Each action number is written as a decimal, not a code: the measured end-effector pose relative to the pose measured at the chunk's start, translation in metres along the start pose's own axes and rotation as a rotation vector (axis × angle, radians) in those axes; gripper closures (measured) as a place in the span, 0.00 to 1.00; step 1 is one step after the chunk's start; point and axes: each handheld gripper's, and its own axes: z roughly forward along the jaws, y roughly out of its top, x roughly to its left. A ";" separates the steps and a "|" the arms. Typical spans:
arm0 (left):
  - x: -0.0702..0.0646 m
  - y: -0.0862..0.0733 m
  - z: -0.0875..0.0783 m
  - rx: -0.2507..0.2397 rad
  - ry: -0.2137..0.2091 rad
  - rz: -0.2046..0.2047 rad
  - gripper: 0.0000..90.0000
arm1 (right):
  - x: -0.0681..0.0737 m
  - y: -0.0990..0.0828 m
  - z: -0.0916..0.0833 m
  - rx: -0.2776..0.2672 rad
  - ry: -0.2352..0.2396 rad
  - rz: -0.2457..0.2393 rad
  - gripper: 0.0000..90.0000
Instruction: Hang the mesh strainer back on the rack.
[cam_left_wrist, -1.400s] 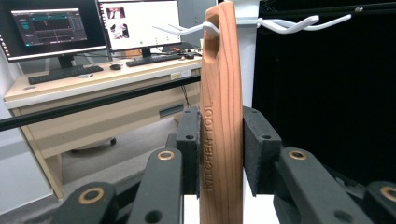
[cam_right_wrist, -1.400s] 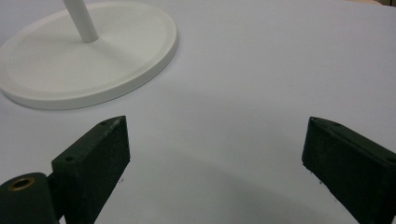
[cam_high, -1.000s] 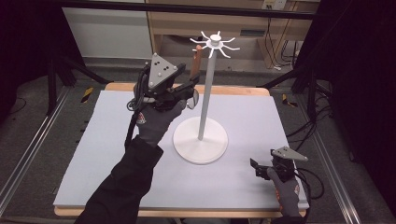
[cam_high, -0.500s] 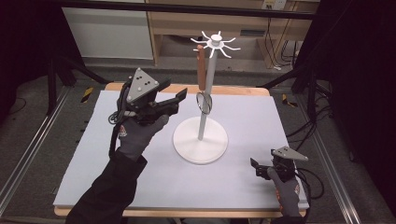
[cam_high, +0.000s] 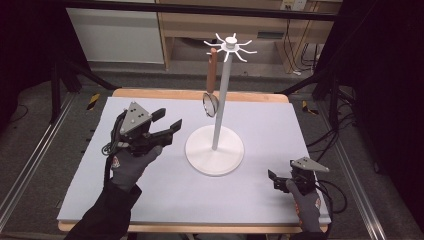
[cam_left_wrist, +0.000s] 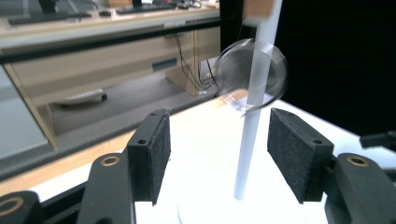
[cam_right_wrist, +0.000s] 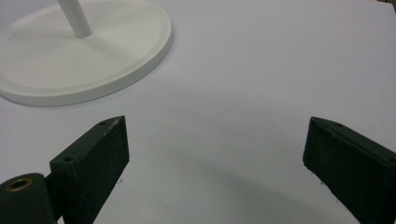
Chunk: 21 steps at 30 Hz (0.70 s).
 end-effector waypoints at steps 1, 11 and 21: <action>0.002 -0.006 0.000 0.007 0.002 -0.009 0.43 | 0.000 0.000 0.000 0.001 -0.001 -0.009 0.08; 0.032 -0.082 -0.006 0.159 0.064 -0.088 0.41 | -0.001 -0.002 0.002 0.019 -0.007 -0.007 0.08; 0.059 -0.136 -0.016 0.239 0.139 -0.150 0.39 | 0.000 -0.003 0.004 0.036 -0.010 -0.013 0.08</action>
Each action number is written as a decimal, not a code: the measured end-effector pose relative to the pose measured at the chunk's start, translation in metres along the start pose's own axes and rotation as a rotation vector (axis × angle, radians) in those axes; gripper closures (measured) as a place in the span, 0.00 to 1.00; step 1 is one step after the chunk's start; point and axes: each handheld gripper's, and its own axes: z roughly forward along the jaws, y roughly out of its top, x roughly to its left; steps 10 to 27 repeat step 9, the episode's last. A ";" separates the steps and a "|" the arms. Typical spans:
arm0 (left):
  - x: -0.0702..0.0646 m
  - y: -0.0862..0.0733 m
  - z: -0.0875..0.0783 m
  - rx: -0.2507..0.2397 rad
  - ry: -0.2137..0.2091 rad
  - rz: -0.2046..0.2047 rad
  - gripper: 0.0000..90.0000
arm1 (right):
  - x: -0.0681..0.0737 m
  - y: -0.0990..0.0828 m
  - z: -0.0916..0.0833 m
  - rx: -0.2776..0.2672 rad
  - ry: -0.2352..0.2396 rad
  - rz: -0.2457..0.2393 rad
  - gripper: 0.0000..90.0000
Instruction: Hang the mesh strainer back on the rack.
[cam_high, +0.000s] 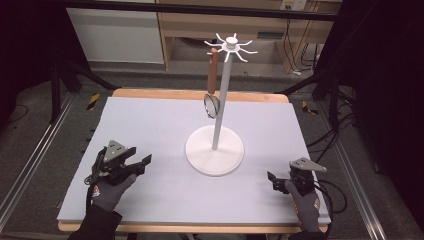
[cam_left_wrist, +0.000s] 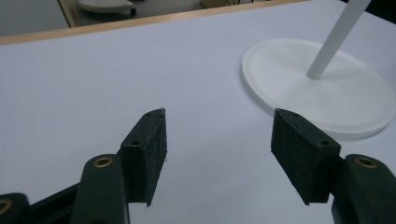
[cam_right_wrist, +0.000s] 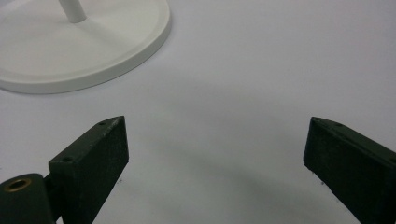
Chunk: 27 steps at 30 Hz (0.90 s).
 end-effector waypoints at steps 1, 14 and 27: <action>0.003 -0.004 0.001 0.006 0.010 -0.003 0.39 | 0.000 0.000 0.000 0.002 -0.002 0.000 0.08; 0.026 -0.025 -0.007 0.021 0.065 -0.025 0.37 | -0.006 -0.006 0.000 0.019 -0.009 0.015 0.08; 0.026 -0.025 -0.007 0.021 0.065 -0.025 0.37 | -0.006 -0.006 0.000 0.019 -0.009 0.015 0.08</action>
